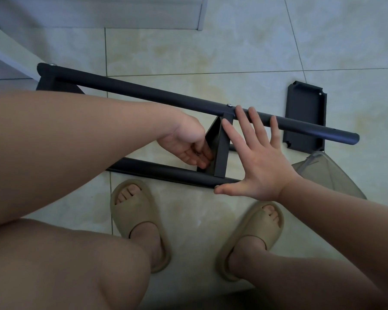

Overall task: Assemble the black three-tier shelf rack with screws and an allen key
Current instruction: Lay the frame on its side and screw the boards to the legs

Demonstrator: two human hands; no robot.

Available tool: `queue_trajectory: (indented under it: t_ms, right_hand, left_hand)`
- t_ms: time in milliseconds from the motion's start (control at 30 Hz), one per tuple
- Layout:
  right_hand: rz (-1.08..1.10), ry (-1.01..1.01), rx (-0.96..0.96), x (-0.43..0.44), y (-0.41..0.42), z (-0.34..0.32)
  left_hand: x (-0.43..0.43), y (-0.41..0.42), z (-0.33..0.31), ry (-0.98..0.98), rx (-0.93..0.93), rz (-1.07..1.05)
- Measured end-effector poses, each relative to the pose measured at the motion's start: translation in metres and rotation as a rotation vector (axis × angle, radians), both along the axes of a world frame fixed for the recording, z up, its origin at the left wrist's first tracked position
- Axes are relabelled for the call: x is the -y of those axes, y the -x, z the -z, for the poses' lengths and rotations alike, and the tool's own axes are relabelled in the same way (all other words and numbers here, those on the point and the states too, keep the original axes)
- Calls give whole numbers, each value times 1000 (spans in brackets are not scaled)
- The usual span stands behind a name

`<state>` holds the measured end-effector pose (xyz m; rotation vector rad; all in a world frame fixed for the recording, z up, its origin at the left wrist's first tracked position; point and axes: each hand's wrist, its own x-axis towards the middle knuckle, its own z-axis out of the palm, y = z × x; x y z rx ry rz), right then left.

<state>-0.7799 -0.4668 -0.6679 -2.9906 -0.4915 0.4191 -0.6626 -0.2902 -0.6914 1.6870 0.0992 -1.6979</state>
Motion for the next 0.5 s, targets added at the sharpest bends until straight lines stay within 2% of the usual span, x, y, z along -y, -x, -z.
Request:
queue_trajectory:
  t_ms: [500]
  right_hand:
    - [1,24,-3,-1,0,-1]
  left_hand:
    - [-8,-4,-3,128,-47,23]
